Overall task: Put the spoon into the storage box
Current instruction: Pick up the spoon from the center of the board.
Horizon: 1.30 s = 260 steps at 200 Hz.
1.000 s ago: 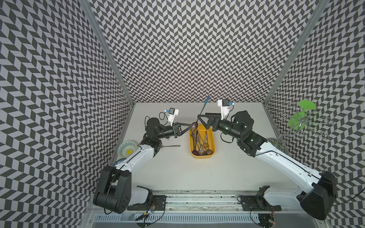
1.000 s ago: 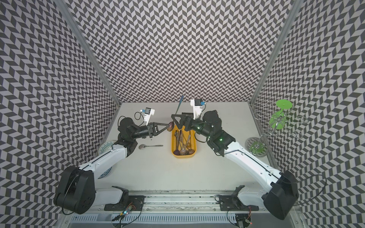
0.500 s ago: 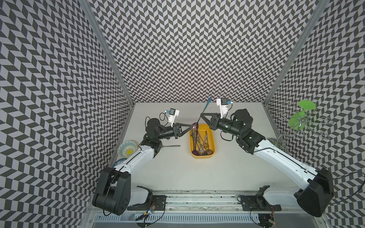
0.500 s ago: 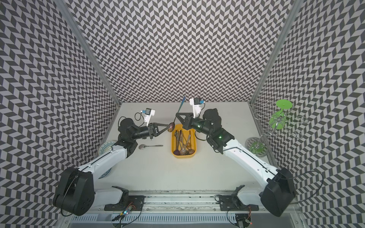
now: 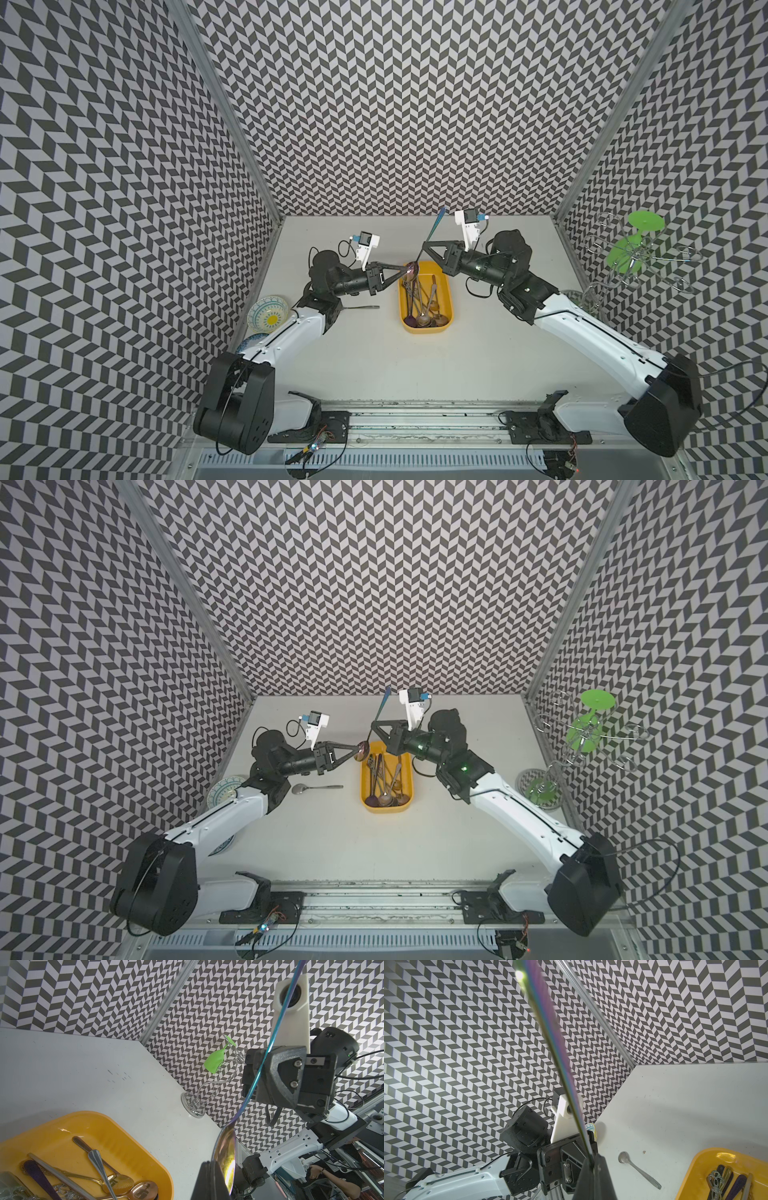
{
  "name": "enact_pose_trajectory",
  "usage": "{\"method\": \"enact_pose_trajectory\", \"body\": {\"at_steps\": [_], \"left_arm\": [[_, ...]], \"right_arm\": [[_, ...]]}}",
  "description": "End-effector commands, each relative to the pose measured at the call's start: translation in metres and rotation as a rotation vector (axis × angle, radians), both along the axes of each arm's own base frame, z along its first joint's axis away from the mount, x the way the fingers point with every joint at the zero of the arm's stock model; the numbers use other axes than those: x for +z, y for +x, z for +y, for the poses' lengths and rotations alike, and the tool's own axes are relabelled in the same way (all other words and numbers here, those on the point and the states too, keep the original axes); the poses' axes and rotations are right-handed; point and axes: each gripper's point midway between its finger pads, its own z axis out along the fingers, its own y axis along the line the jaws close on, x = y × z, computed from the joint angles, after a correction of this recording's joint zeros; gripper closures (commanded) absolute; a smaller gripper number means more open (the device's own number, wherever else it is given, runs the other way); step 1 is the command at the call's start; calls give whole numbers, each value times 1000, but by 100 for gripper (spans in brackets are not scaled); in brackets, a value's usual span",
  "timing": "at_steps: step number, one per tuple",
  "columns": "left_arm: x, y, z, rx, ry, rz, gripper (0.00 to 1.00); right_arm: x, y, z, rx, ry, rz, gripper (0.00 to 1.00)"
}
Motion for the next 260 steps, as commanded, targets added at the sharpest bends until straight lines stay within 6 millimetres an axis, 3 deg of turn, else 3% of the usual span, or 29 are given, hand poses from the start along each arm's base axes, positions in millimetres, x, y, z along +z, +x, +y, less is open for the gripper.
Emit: {"method": "enact_pose_trajectory", "body": {"at_steps": [1,7,19,47,58,84,118,125,139,156,206,242,260], "left_arm": [[6,-13,-3,-36,-4,-62,100],[6,-12,-3,-35,-5,-58,100],[9,-12,-3,-43,0,-58,100],[7,-13,-4,-38,-4,-63,100],[7,-13,-3,-39,-5,-57,100],[7,-14,-4,-46,0,-61,100],[2,-12,-5,-50,29,-62,100],[0,-11,-5,-50,47,-67,92],[-7,-7,0,-34,95,-86,66],[-15,1,10,2,189,-149,49],[-60,14,52,60,661,-409,21],[-95,16,88,32,948,-502,18],[-114,17,107,11,1071,-516,18]], "right_arm": [[21,2,-2,3,39,-69,71],[22,2,-2,-1,37,-65,61],[22,3,-3,-8,47,-64,52],[17,2,2,22,49,-55,49],[17,3,2,14,46,-54,58],[19,3,2,18,48,-70,100],[14,7,-4,10,42,-72,100],[11,8,-5,15,35,-70,100],[3,10,-10,16,10,-63,100],[-15,15,-18,14,-36,-38,100],[-105,26,-23,60,-236,94,100],[-171,35,-14,125,-351,225,100],[-194,37,-13,132,-391,259,100]]}}
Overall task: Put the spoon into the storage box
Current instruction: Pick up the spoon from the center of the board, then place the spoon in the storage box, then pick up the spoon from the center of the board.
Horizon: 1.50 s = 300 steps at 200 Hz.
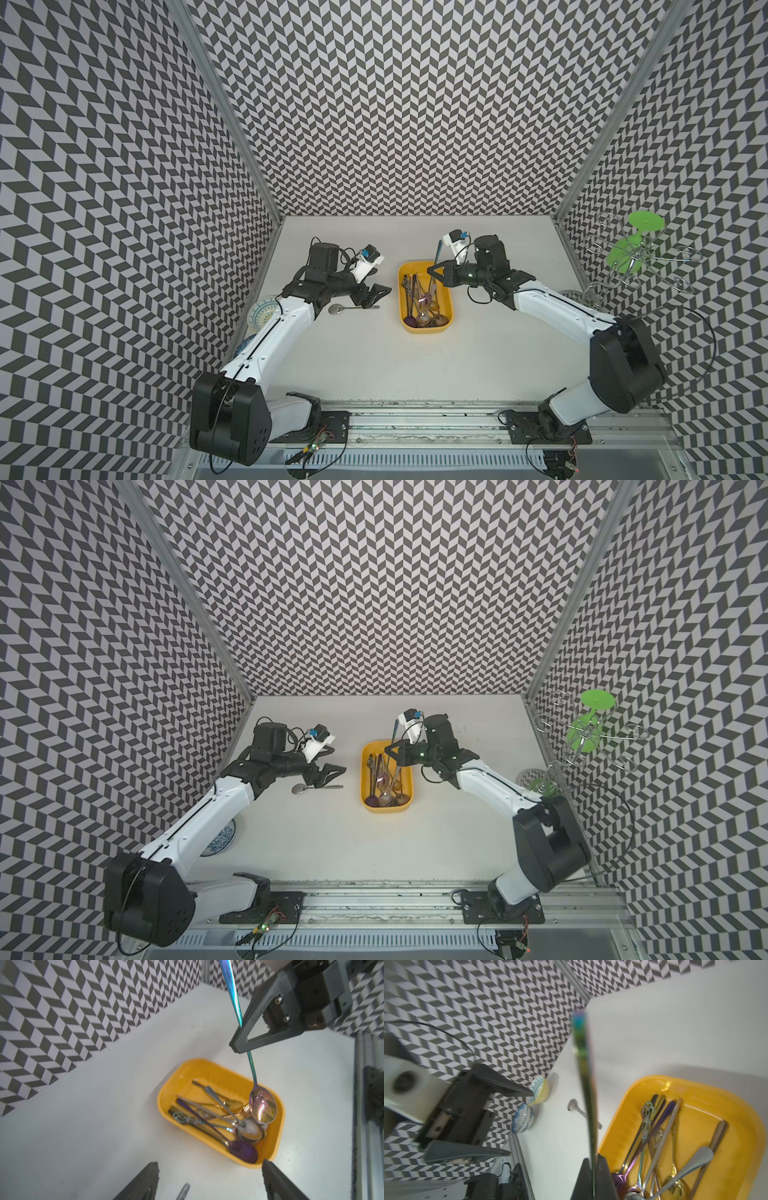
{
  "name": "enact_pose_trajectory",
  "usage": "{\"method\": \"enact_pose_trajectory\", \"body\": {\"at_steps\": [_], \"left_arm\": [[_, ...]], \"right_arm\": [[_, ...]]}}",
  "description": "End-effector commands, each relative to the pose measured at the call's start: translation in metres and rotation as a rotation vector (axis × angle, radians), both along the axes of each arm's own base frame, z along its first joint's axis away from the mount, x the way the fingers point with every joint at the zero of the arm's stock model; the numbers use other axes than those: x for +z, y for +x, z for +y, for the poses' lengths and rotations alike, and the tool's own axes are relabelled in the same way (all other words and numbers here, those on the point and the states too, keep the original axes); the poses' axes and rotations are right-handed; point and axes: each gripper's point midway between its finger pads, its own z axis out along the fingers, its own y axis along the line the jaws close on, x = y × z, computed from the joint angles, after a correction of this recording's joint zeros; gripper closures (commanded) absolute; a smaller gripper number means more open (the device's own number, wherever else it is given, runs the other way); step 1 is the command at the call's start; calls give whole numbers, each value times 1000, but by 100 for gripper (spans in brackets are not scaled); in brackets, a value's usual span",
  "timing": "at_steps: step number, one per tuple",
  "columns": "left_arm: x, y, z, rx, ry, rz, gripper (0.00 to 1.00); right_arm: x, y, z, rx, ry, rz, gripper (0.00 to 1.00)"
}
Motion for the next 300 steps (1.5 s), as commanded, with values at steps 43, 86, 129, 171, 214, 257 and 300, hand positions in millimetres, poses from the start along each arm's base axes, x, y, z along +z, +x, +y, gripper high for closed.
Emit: {"method": "enact_pose_trajectory", "body": {"at_steps": [43,86,129,171,214,257,300], "left_arm": [[-68,5,78,-29,479,20,20],[-91,21,96,-79,598,65,24],[-110,35,103,-155,679,116,36],[-124,33,103,-266,724,152,42],[-143,28,98,-363,773,150,43],[-153,33,97,-416,805,115,43],[-169,27,95,-462,830,132,45]], "right_arm": [[-41,5,2,43,-84,9,100],[-55,6,5,45,-79,39,96],[-57,8,4,34,-86,40,69],[-46,10,-1,10,-100,14,57],[-16,7,-12,-33,-118,-38,52],[26,-8,-39,-129,-138,-118,47],[45,-19,-80,-269,-248,-187,38]]}}
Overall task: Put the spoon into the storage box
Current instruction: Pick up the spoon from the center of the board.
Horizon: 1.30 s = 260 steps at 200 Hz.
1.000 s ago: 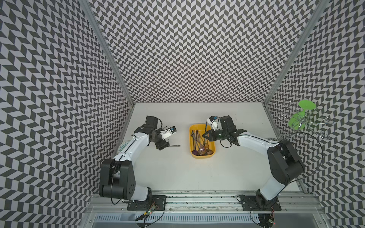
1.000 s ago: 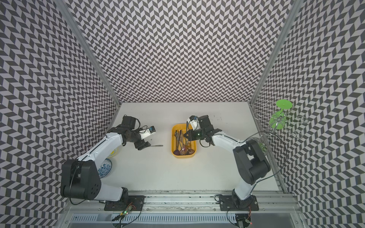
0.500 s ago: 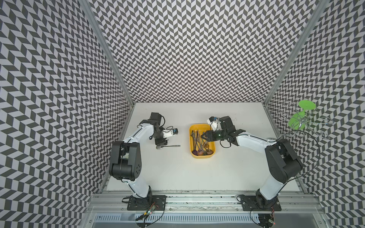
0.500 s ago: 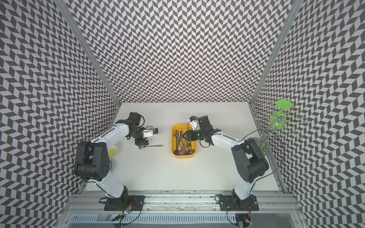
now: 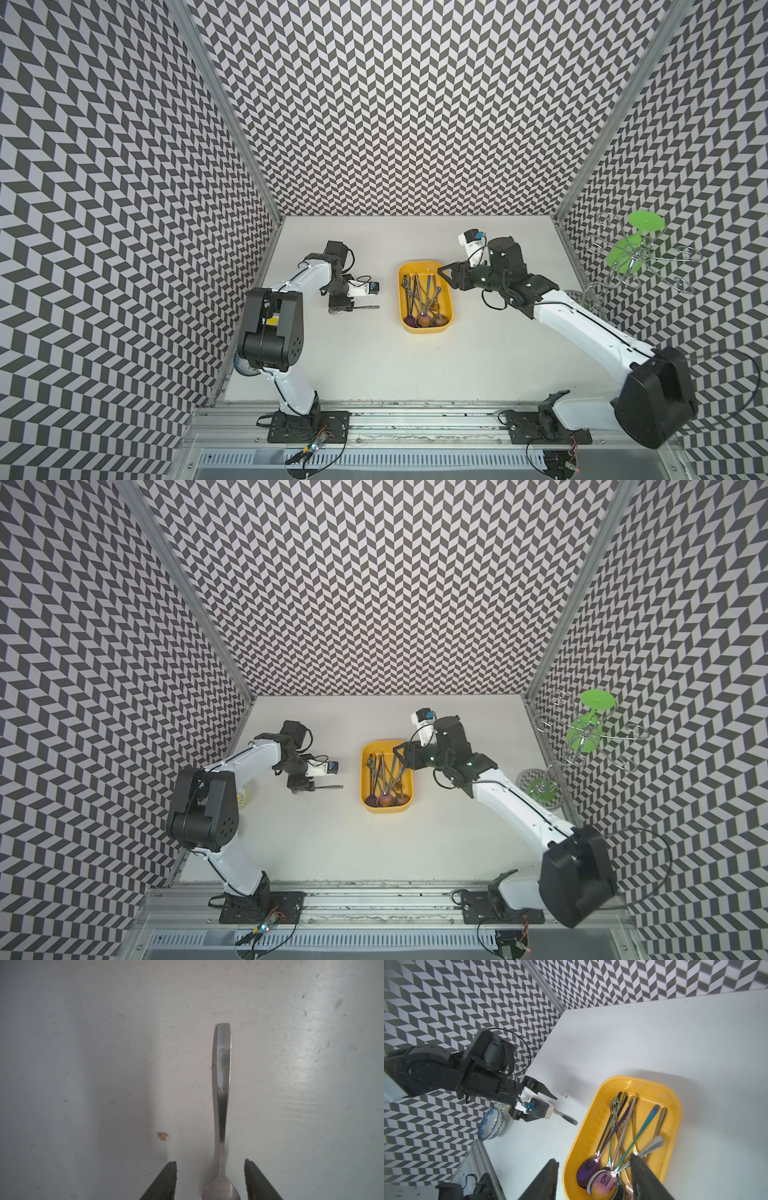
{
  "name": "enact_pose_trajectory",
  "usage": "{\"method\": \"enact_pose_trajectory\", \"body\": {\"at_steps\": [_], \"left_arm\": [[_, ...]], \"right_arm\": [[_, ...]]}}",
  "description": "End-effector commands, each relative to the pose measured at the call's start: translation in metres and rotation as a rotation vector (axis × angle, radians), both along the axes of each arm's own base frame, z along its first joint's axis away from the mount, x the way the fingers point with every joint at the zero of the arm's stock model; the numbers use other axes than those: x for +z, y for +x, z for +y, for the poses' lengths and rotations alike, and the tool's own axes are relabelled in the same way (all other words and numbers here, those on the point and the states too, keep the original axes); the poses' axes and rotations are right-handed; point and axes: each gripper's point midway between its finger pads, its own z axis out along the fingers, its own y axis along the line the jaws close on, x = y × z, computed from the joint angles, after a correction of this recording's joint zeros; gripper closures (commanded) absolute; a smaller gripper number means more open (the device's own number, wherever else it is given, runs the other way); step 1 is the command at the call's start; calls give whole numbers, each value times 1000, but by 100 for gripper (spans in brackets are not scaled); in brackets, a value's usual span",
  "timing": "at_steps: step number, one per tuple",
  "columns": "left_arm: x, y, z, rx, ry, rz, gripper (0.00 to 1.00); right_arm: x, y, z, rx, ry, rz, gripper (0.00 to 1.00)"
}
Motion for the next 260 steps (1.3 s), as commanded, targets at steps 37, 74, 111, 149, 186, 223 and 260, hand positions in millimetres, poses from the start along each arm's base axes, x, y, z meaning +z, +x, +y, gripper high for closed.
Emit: {"method": "enact_pose_trajectory", "body": {"at_steps": [37,74,111,149,186,223,260], "left_arm": [[-23,-2,-1,-23,30,18,48],[-38,-12,-1,-24,46,50,55],[-54,-25,6,-15,86,96,68],[-57,-29,7,9,102,121,82],[-53,-24,4,37,102,119,100],[-43,-18,2,81,88,95,100],[-4,-17,-21,125,-27,77,100]], "right_arm": [[-2,-11,-82,-264,-262,-114,29],[14,-24,-116,-374,-308,-247,21],[13,-39,-131,-437,-324,-389,14],[24,-52,-141,-498,-351,-501,5],[28,-53,-145,-528,-342,-521,0],[34,-54,-153,-570,-339,-538,0],[42,-58,-158,-596,-318,-559,0]]}}
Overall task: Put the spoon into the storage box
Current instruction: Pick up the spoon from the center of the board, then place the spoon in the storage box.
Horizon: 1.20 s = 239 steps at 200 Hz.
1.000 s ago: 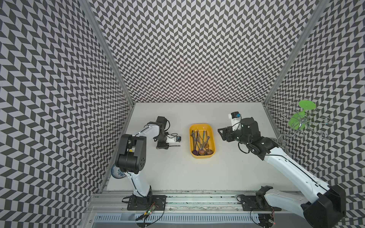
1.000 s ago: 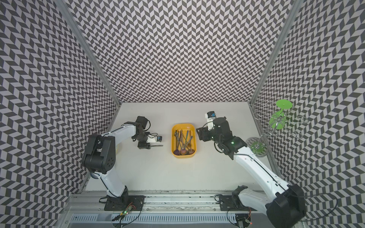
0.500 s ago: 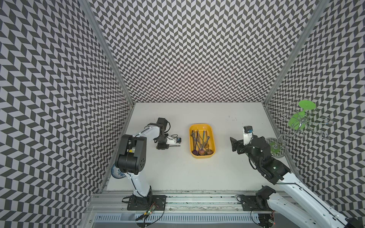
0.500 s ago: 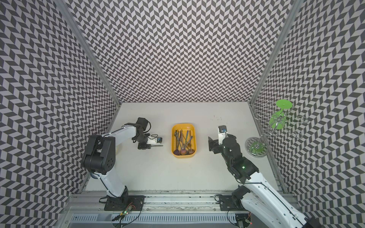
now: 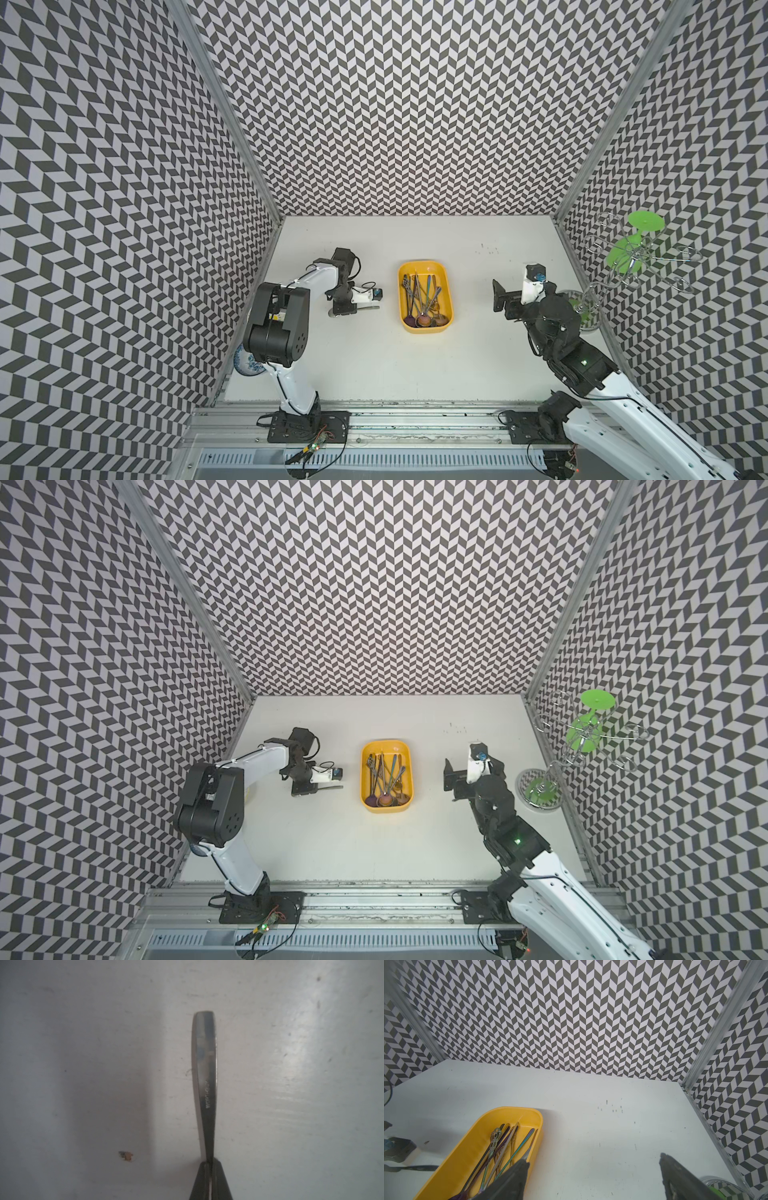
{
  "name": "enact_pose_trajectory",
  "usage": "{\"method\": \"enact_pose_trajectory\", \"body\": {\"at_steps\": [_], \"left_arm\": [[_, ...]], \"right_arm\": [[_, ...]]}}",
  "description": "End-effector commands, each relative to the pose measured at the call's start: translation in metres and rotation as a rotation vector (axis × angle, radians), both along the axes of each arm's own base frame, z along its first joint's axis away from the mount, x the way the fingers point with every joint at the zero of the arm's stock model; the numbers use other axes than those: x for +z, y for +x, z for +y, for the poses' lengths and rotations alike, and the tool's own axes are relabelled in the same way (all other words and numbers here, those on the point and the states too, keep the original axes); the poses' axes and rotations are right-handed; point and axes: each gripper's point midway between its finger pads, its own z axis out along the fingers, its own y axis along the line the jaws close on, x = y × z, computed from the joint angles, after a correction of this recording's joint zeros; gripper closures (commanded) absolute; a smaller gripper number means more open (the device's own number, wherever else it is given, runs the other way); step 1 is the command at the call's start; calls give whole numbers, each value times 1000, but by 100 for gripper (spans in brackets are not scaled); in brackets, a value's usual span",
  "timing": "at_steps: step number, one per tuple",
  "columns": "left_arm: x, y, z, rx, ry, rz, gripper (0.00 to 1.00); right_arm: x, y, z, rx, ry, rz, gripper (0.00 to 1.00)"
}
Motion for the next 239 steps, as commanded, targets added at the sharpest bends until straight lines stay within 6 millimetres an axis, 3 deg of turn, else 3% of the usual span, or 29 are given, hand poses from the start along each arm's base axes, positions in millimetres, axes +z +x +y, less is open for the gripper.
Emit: {"method": "enact_pose_trajectory", "body": {"at_steps": [1,39,73,122,142,166,211,239], "left_arm": [[20,-3,-18,45,-80,10,100],[81,1,-48,110,-257,-4,100],[149,7,-90,168,-510,33,100],[186,8,-156,314,-811,177,100],[187,6,-179,470,-929,303,100],[179,8,-191,669,-999,396,100],[137,2,-203,907,-973,552,100],[122,0,-216,971,-945,603,100]], "right_arm": [[16,-1,-6,-33,28,-72,0],[16,-1,-4,-26,38,-69,0],[13,0,-6,-42,29,-59,0],[9,1,-6,-44,23,-47,0],[9,0,-4,-30,28,-45,0],[7,1,-6,-45,20,-42,0],[7,1,-6,-47,20,-46,0],[8,1,-3,-29,25,-45,0]]}}
